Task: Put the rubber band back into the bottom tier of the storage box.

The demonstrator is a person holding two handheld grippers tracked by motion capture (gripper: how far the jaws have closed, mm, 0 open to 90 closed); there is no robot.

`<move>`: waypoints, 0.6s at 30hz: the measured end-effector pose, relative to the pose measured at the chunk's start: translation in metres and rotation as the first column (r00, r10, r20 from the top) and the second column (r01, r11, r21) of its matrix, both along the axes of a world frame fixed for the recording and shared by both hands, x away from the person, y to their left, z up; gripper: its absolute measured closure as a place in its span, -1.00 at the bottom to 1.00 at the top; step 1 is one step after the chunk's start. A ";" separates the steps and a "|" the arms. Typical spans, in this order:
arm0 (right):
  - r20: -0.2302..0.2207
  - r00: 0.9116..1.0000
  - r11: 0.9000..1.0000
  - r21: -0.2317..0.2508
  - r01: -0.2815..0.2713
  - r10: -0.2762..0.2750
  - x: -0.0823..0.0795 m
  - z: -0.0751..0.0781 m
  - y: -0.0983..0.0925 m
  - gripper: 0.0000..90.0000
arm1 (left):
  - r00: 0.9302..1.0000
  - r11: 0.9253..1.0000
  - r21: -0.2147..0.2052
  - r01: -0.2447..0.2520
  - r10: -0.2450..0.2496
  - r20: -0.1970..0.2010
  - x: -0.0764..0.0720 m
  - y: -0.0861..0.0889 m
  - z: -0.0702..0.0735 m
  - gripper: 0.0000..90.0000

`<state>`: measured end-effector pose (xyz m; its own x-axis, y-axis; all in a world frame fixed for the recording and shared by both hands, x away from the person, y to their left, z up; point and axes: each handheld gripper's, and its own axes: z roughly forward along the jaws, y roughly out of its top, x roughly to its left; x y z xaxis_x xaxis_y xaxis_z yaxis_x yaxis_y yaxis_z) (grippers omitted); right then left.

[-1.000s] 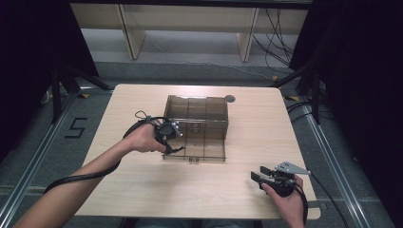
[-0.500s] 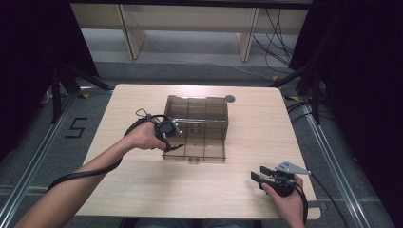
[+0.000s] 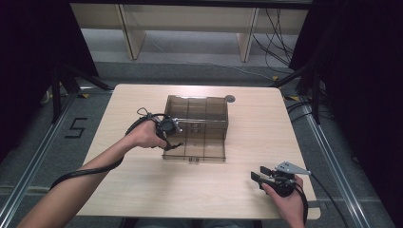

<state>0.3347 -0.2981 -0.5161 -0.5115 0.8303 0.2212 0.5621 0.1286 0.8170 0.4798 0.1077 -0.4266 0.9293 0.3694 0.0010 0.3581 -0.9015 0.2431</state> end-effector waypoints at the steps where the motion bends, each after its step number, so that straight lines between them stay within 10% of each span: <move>1: 0.000 1.000 1.000 -0.001 0.000 0.000 0.000 0.000 0.000 0.04 | 1.000 1.000 0.000 -0.002 0.002 -0.002 0.000 0.000 0.000 0.97; 18: -0.012 1.000 1.000 0.016 -0.006 0.006 0.000 -0.001 0.000 0.04 | 1.000 1.000 0.012 -0.020 0.020 -0.002 0.007 -0.002 -0.007 0.96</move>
